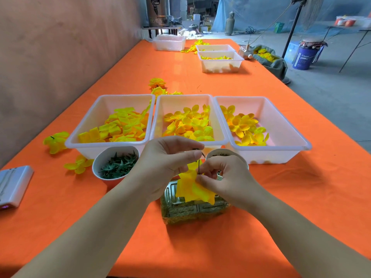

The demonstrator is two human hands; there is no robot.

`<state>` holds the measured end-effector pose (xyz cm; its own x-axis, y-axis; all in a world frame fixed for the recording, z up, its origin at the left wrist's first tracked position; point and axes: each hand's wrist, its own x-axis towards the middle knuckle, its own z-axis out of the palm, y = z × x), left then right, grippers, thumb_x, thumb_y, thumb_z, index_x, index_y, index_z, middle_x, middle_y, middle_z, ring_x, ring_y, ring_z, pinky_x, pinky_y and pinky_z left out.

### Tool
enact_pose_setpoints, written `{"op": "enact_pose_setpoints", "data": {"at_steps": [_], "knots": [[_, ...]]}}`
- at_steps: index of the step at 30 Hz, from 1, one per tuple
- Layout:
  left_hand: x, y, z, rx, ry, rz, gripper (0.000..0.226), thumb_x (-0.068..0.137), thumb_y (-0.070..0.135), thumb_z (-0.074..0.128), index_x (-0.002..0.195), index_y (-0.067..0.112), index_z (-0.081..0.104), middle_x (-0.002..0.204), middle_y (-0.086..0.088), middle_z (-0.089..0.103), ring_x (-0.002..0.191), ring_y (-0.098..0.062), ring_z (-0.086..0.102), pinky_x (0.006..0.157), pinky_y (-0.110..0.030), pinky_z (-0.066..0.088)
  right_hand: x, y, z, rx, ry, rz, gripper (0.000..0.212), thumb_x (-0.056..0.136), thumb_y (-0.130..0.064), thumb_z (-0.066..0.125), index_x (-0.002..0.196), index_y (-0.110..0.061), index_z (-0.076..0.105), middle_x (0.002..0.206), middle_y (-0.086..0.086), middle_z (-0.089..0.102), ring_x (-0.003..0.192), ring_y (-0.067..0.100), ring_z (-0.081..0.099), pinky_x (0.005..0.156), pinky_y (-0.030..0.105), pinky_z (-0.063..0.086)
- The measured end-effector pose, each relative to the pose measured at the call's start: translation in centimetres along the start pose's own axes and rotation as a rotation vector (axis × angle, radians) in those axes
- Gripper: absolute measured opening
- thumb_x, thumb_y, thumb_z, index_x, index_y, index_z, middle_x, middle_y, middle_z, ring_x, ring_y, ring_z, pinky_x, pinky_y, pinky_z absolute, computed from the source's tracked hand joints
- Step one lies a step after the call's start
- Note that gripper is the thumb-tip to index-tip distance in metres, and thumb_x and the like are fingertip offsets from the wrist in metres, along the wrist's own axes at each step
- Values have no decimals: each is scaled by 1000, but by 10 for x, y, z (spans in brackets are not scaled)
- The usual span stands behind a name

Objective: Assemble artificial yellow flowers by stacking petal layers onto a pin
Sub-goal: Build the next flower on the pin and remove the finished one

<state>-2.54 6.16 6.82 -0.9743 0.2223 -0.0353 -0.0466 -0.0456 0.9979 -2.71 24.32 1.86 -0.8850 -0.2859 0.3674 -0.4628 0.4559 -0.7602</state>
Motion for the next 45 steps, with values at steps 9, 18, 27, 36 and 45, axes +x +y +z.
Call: {"op": "enact_pose_setpoints", "data": {"at_steps": [9,18,27,36,45], "knots": [[-4,-12,2,-105,-38,-63,20,65,20,79,84,14,81,106,-19,74,81,-13,66,55,-17,47,0,-2,1,-10,23,11,36,79,-18,79,63,-44,59,64,-2,55,65,18,54,63,44,48],[-10,-17,9,-107,35,23,15,65,20,80,80,18,81,98,-13,77,78,-15,63,58,-21,46,1,-2,1,-27,20,10,38,78,-18,77,59,-42,55,63,-2,53,64,19,52,61,43,45],[-6,-28,9,43,85,37,20,79,-2,77,72,17,79,91,-13,77,71,-14,64,53,-24,41,-1,3,4,3,1,14,27,79,-26,71,63,-7,61,63,16,51,64,32,49,60,48,43],[-5,-47,7,182,138,126,11,64,29,82,74,26,78,69,3,65,69,-10,56,66,-25,49,-3,5,3,142,-15,134,18,79,-13,77,70,-27,72,61,-15,56,60,-1,50,59,15,40],[-1,-47,5,297,125,90,11,66,32,84,73,27,77,74,0,57,74,-9,49,68,-29,41,2,2,-2,181,-75,198,29,75,-6,82,70,-32,71,67,-9,56,62,3,51,61,21,44]]}}
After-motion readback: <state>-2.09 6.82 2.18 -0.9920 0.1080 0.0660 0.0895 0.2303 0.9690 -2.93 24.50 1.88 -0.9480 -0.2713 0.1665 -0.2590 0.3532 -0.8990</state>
